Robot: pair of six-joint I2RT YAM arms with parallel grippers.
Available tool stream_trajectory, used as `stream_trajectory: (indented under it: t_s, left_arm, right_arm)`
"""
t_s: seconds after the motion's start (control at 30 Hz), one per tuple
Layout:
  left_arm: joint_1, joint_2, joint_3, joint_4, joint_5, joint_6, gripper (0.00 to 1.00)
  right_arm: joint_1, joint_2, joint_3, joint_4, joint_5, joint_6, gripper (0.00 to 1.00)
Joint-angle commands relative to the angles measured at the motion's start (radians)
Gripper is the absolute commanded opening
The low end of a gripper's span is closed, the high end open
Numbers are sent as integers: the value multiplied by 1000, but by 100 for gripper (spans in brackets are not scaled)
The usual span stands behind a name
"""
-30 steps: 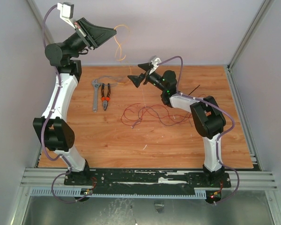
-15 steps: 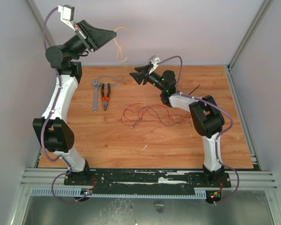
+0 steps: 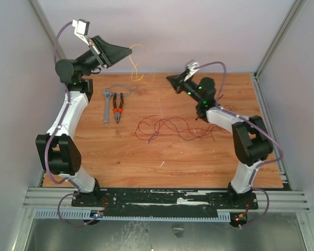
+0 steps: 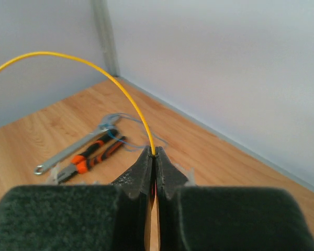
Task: Zip-tie the wires
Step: Place the cable at the center of the board.
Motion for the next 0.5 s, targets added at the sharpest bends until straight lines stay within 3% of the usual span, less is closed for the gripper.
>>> stream_trajectory:
  t_s: [0.0, 0.13, 0.23, 0.37, 0.47]
  left_arm:
    - [8, -64, -87, 42, 73, -5, 0]
    - [8, -136, -241, 42, 94, 5, 0]
    - [6, -206, -371, -86, 53, 153, 0]
    - [-22, -277, -405, -586, -85, 586, 0]
    - [-86, -319, -427, -859, -307, 797, 0]
  right_arm:
    - [-133, -154, -67, -196, 78, -44, 0]
    - [-208, -278, -109, -385, 171, -144, 0]
    - [-245, -380, -141, -515, 256, -201, 0]
    - [-274, -502, -180, -663, 344, -241, 0]
    - [-278, -598, -206, -748, 349, -264, 0]
